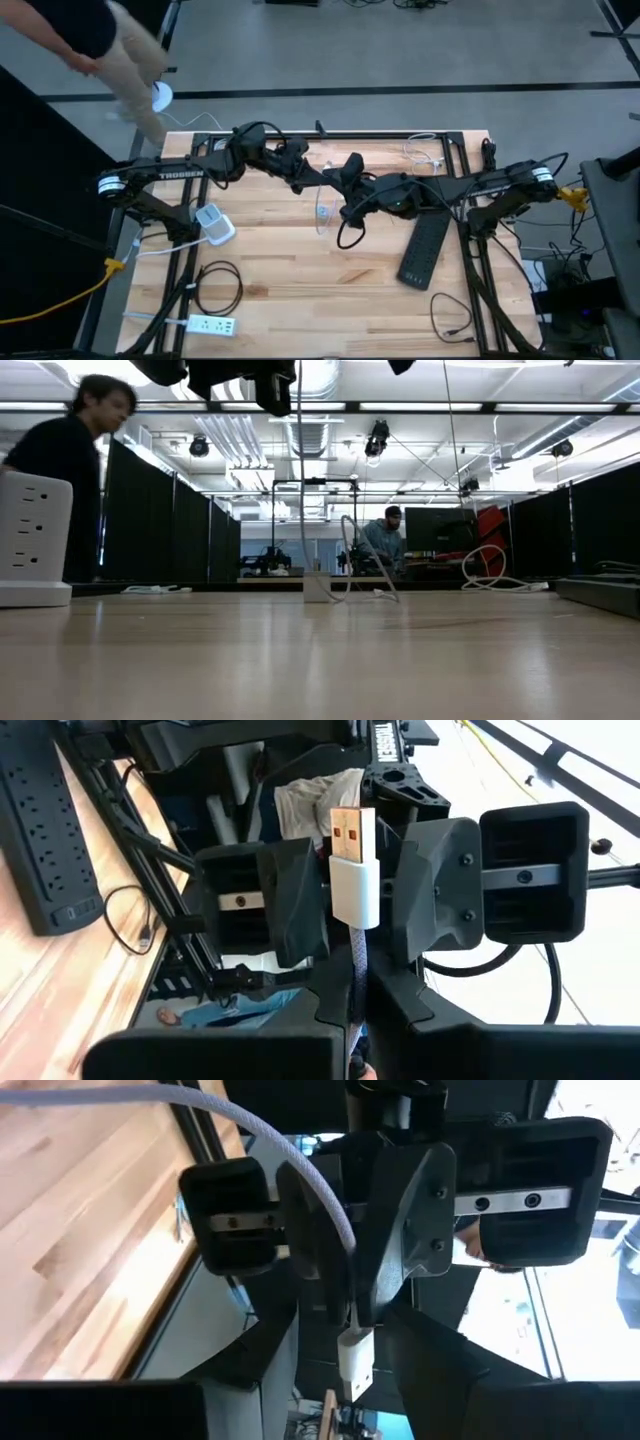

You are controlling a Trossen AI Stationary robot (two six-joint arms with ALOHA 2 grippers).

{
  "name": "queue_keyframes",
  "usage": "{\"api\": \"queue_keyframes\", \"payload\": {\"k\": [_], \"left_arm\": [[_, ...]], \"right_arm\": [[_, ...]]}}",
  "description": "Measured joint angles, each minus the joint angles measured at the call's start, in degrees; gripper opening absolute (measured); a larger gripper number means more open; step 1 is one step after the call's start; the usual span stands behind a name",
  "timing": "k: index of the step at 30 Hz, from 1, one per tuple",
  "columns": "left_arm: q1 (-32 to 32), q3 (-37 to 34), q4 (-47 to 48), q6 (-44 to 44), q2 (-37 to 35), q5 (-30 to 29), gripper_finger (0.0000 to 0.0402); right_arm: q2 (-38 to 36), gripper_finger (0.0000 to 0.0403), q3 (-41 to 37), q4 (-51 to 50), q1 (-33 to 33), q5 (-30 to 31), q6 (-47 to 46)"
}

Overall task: Insert USB
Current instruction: Insert the bottom right white charger cable into the black outlet extension

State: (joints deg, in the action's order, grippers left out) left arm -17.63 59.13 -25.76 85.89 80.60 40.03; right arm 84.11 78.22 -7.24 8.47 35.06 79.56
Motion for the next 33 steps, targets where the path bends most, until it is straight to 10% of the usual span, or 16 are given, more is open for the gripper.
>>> {"api": "queue_keyframes", "payload": {"k": [19,33], "left_arm": [[0.2,0.0,-0.2,-1.6,0.0,0.2,0.0],[0.2,0.0,0.0,-1.4,0.0,0.0,0.0]], "right_arm": [[0.5,0.0028,0.0,2.3,-0.2,2.7,-0.3],[0.4,0.008,0.0,3.3,-0.2,0.4,-0.4]]}}
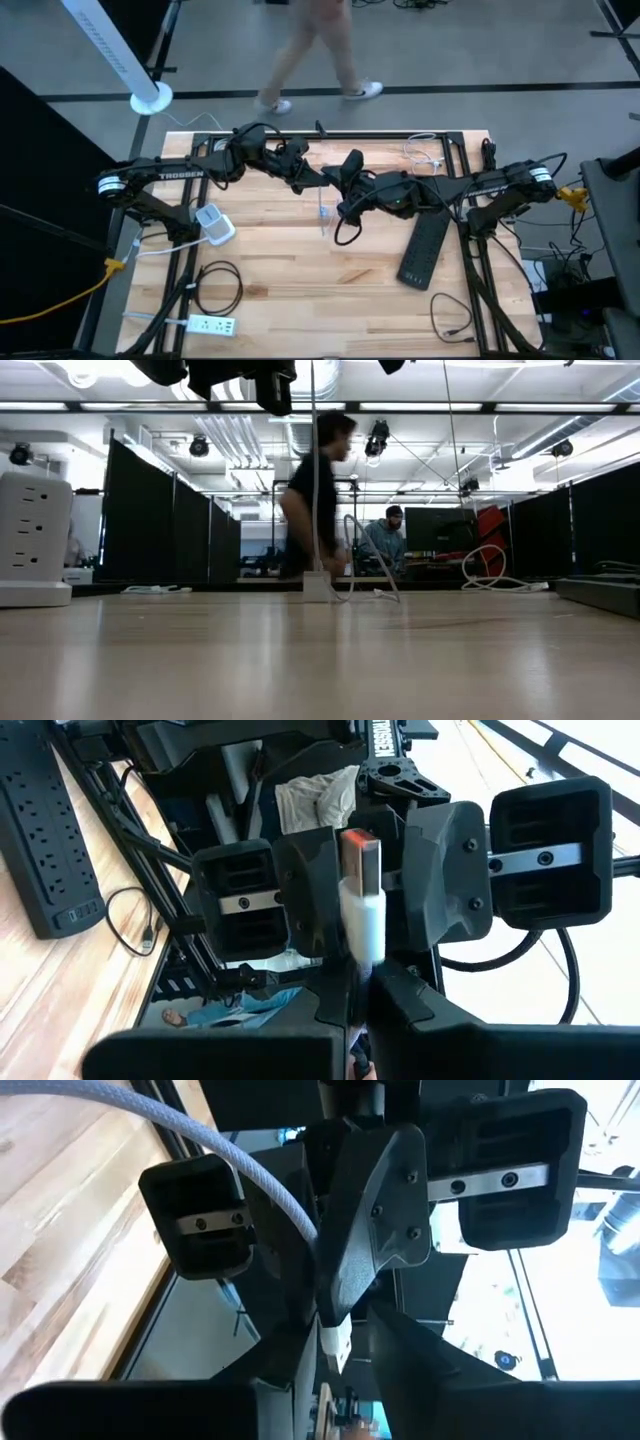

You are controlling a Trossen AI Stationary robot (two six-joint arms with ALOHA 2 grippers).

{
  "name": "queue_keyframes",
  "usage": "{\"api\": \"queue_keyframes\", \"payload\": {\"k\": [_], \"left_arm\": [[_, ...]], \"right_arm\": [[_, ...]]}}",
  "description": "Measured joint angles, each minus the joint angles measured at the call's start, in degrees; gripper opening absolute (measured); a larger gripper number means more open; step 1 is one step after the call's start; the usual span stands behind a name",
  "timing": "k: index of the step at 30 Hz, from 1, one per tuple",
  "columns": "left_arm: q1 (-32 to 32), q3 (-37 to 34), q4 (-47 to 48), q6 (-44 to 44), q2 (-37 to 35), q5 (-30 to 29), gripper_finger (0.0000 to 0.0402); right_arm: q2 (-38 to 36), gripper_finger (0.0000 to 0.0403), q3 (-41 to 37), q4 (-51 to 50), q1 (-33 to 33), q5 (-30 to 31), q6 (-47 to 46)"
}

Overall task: Insert USB
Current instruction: Insert the bottom right white charger cable into the black outlet extension

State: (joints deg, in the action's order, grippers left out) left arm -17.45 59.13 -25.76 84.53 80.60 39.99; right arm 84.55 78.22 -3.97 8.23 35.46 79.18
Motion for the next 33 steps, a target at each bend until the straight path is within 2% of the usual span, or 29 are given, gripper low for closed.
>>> {"api": "queue_keyframes", "payload": {"k": [12,16,19,28,33], "left_arm": [[0.5,0.0,-0.3,0.0,0.0,2.7,0.0],[0.5,0.0,-1.4,0.2,0.0,4.7,0.0],[0.5,0.0,-1.5,0.3,0.0,5.2,0.0],[0.5,0.0,-1.5,0.2,0.0,7.1,0.0],[0.5,0.0,-1.7,0.2,0.0,8.3,0.0]], "right_arm": [[0.0,0.0057,0.0,-0.4,-0.4,-1.2,0.6],[0.0,0.0055,0.0,-0.4,-0.4,-2.8,4.2],[0.0,0.0066,0.0,-0.3,-0.4,-5.4,4.8],[0.0,0.012,0.0,0.1,-0.4,-5.7,5.7],[0.0,0.0129,0.0,1.5,-0.4,-7.5,6.0]]}}
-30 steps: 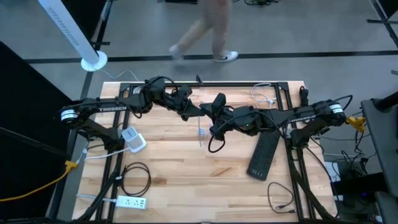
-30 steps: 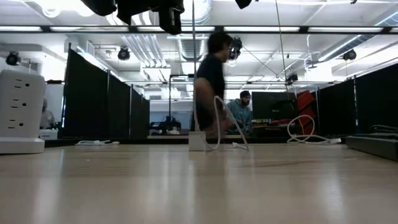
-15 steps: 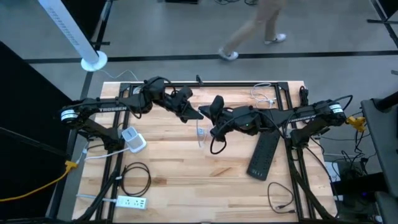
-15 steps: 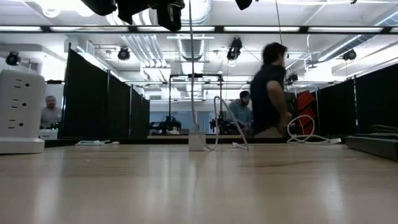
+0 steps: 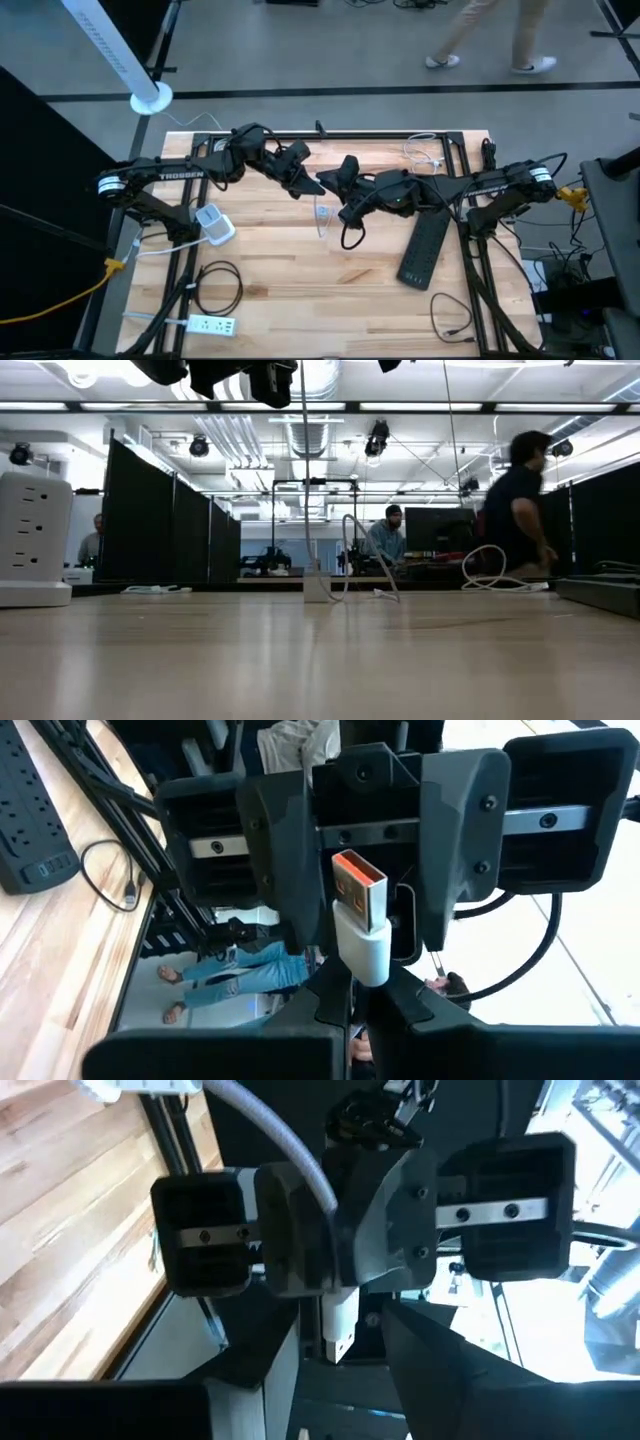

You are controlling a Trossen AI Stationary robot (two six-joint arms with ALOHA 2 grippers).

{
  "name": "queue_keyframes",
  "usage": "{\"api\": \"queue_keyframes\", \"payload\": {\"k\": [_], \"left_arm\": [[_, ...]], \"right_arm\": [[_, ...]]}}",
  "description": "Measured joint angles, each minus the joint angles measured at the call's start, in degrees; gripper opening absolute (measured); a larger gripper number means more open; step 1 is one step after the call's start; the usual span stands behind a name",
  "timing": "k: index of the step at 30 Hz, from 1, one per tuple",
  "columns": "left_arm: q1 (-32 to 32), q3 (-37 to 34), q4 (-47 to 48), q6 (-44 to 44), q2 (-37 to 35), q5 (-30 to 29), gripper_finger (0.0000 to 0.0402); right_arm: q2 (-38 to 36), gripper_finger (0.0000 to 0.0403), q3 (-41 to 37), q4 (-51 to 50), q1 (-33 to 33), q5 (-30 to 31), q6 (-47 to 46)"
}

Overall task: Insert USB
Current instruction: Insert the bottom right white charger cable into the black outlet extension

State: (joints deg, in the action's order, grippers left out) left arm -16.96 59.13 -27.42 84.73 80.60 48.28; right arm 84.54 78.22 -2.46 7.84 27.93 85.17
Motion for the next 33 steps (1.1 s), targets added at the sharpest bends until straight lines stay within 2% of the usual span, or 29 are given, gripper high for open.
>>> {"api": "queue_keyframes", "payload": {"k": [9,16,24,28,33], "left_arm": [[0.3,0.0,0.0,0.0,0.0,0.7,0.0],[0.4,0.0,0.0,-1.4,0.0,0.7,0.0],[0.4,0.0,-0.1,-8.8,0.0,1.1,0.0002],[0.4,0.0,0.0,-12.0,-0.2,1.4,0.0029],[0.4,0.0,-0.1,-14.9,-1.0,2.7,0.0096]], "right_arm": [[1.8,0.009,0.0,1.4,-0.4,-0.8,1.0],[1.7,0.0016,0.0,2.0,-0.4,0.5,-1.4],[1.4,0.0016,0.0,2.3,-0.2,0.7,-8.1],[1.1,0.0016,0.0,1.1,0.3,0.8,-13.5],[0.1,0.0016,0.0,-0.9,0.8,0.8,-21.4]]}}
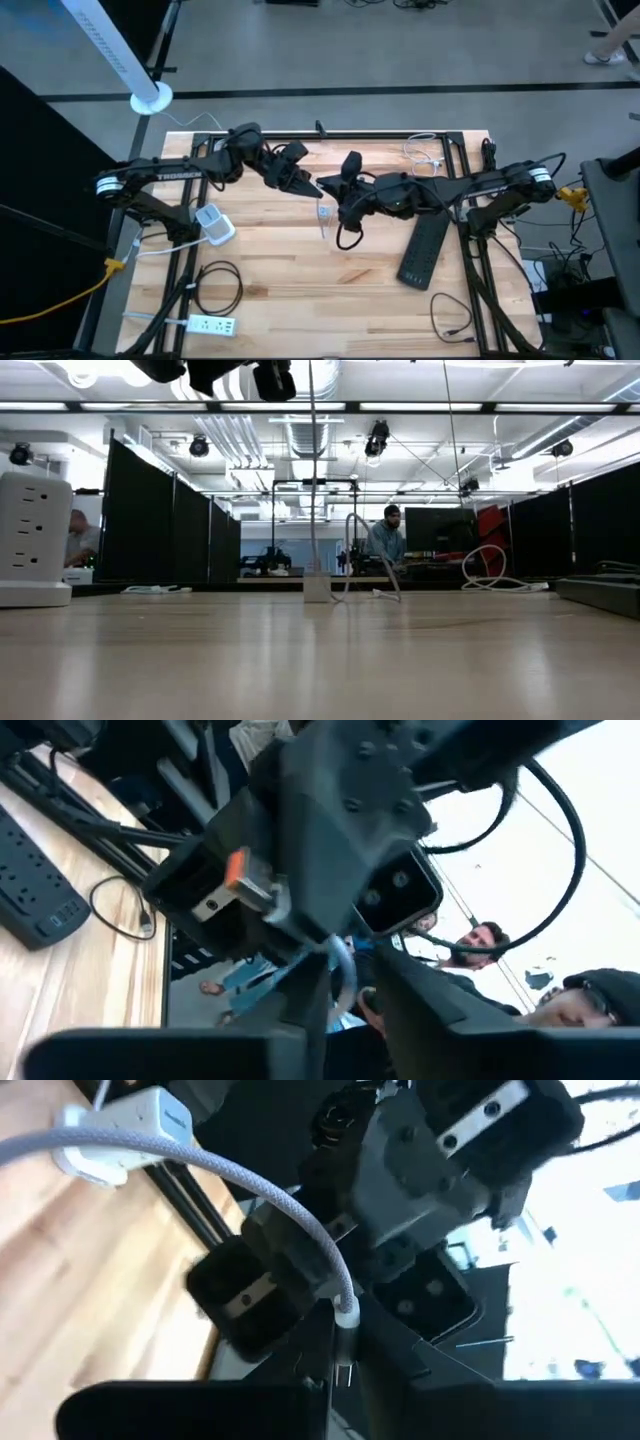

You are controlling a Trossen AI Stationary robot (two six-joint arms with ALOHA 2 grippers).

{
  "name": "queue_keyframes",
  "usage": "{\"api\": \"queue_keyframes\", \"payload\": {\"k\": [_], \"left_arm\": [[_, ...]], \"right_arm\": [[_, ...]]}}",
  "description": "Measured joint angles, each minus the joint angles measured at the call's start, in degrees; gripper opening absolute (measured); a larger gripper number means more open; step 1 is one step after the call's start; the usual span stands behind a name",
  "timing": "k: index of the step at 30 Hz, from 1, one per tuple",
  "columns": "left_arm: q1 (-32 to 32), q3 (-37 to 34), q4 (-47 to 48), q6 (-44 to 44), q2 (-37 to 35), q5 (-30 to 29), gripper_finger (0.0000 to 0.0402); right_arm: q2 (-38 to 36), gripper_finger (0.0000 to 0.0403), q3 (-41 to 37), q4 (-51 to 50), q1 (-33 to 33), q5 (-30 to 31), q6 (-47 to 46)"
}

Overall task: Insert USB
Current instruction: Insert the bottom right white charger cable into the black outlet extension

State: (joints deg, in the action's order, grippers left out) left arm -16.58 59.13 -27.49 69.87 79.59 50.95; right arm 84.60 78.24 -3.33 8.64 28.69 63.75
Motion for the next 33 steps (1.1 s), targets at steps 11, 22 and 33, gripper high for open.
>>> {"api": "queue_keyframes", "payload": {"k": [11,22,33], "left_arm": [[0.9,0.0,4.5,-17.8,-3.6,5.2,0.0224],[12.0,0.0,14.5,-53.7,-3.2,-19.4,0.02],[20.4,0.0,5.9,-65.6,-2.4,-42.5,0.0152]], "right_arm": [[-8.0,0.0016,0.0,-14.8,0.6,-5.1,-34.6],[-15.0,0.0016,0.0,-21.4,0.6,-28.5,-61.7],[-15.2,0.0016,-0.1,-23.2,0.5,-37.8,-75.4]]}}
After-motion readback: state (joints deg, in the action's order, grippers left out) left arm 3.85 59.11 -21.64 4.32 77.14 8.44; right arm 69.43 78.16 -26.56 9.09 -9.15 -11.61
